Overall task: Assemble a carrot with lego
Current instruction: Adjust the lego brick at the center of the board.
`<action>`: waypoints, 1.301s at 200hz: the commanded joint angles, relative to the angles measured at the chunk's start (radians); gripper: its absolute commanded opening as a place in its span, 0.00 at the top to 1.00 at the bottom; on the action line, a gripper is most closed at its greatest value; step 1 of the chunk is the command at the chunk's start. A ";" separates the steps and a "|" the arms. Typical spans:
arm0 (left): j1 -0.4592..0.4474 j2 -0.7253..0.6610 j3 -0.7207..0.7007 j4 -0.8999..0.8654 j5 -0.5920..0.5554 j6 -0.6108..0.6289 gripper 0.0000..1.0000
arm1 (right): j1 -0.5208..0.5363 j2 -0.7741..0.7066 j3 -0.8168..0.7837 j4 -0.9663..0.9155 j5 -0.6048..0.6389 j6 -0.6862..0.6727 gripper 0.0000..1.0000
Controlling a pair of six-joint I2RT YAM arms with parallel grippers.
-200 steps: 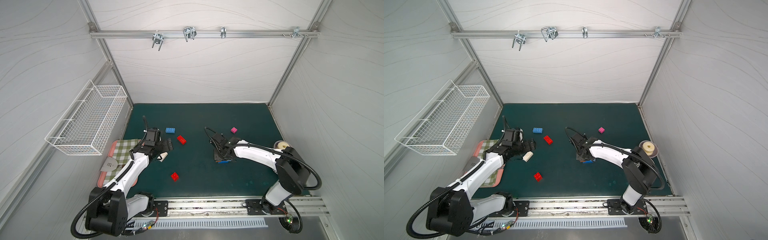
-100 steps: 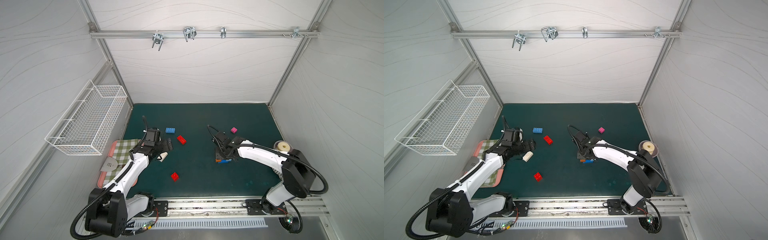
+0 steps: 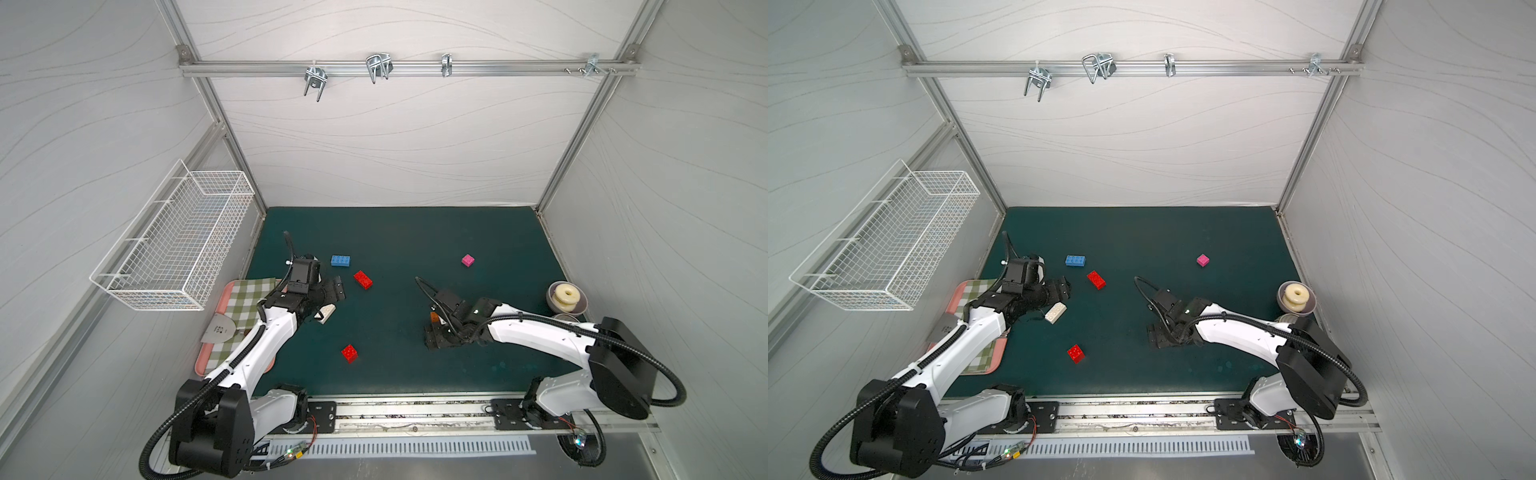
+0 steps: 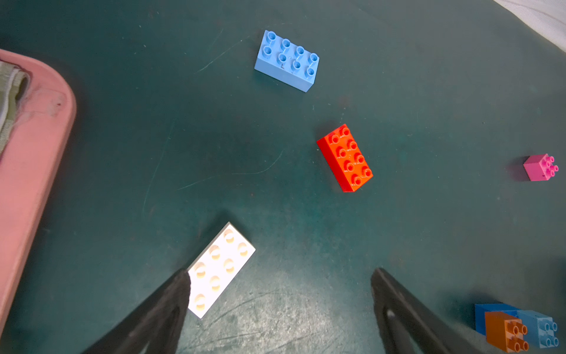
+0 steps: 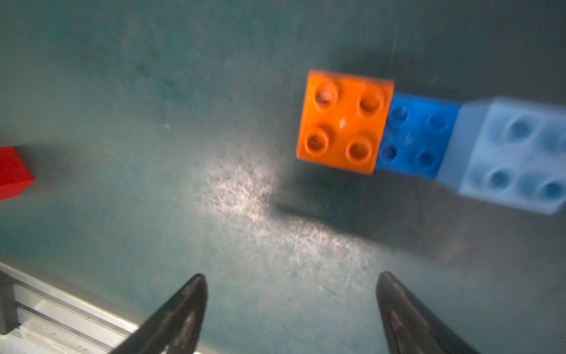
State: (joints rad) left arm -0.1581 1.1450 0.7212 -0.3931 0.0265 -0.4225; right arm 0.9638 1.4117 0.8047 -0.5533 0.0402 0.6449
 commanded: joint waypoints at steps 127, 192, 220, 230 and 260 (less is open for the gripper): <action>-0.003 -0.024 -0.004 -0.001 -0.036 -0.009 0.08 | -0.114 0.285 0.104 0.285 0.024 -0.146 0.01; -0.003 -0.031 -0.005 -0.031 -0.044 -0.026 0.07 | -0.212 0.313 0.139 0.277 0.013 -0.182 0.01; -0.004 0.007 0.031 -0.139 -0.064 -0.059 0.11 | -0.211 0.294 0.142 0.266 -0.031 -0.180 0.01; -0.003 0.038 0.055 -0.209 -0.088 -0.091 0.13 | -0.206 0.283 0.143 0.256 -0.039 -0.173 0.01; -0.018 0.104 0.116 -0.339 -0.002 -0.176 0.22 | -0.183 0.241 0.146 0.205 -0.063 -0.157 0.01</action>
State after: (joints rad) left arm -0.1585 1.2160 0.7658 -0.5892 -0.0196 -0.5064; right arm 0.7589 1.6939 0.9436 -0.2672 0.0166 0.4747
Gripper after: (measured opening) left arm 0.805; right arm 0.993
